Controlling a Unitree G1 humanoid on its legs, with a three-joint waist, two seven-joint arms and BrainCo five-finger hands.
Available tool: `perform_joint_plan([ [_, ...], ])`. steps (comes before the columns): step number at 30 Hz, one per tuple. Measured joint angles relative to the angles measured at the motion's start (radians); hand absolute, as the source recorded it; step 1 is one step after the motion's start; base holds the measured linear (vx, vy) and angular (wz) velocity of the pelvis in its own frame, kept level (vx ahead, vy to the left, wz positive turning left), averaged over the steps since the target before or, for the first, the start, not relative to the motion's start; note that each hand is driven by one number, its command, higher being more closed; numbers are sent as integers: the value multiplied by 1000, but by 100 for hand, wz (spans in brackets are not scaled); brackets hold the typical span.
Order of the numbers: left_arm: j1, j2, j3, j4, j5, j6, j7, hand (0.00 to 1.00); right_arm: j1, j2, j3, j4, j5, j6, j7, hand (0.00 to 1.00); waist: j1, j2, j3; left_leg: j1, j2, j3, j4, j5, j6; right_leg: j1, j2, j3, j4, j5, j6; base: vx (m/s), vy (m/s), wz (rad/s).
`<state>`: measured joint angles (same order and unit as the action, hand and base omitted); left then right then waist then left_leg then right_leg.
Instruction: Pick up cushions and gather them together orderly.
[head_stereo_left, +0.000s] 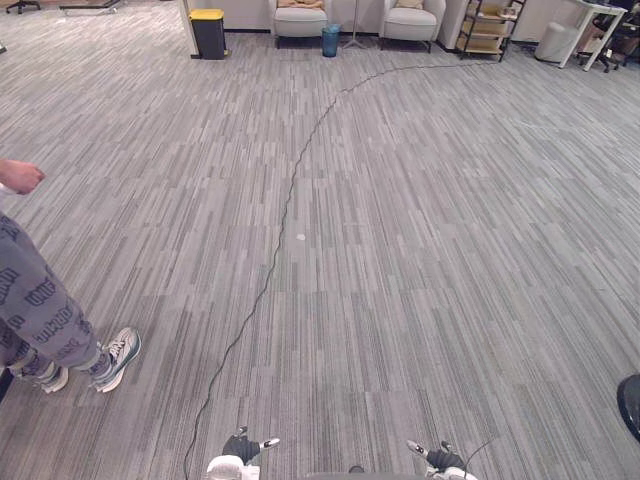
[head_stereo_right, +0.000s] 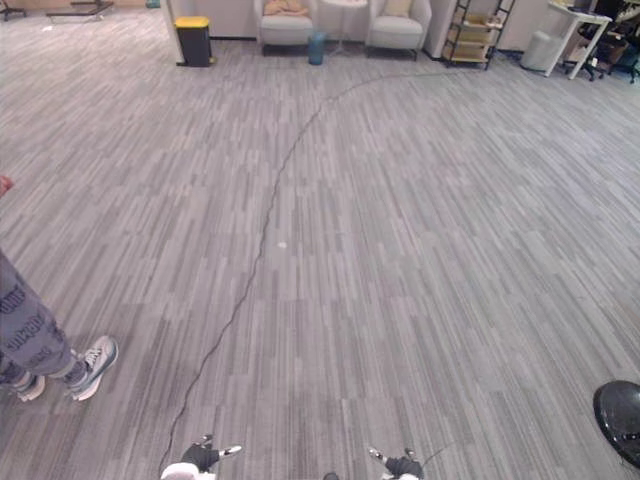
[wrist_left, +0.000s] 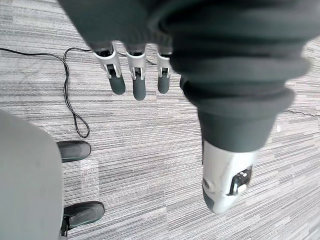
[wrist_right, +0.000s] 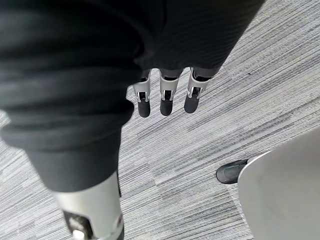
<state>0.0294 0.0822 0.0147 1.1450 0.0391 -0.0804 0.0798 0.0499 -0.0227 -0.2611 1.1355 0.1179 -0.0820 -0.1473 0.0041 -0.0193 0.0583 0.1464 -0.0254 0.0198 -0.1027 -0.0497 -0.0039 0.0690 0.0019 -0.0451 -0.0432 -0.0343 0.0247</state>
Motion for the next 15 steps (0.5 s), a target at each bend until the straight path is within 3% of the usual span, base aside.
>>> perform_joint_plan([
  [12, 0, -2, 8, 1, -2, 7, -6, 0, 0, -8, -2, -1, 4, 4, 20, 0, -3, 15, 1, 3, 2, 15, 4, -7, -3, -3, 4, 15, 7, -2, -1, -2, -2, -3],
  [15, -4, -2, 10, -4, -6, 7, -6, 0, -4, -10, -6, -1, 11, 3, 21, 0, -4, 11, 13, -18, 5, 18, 61, -41, -9, -19, 4, 15, 56, -30, -7, -3, -10, -1],
])
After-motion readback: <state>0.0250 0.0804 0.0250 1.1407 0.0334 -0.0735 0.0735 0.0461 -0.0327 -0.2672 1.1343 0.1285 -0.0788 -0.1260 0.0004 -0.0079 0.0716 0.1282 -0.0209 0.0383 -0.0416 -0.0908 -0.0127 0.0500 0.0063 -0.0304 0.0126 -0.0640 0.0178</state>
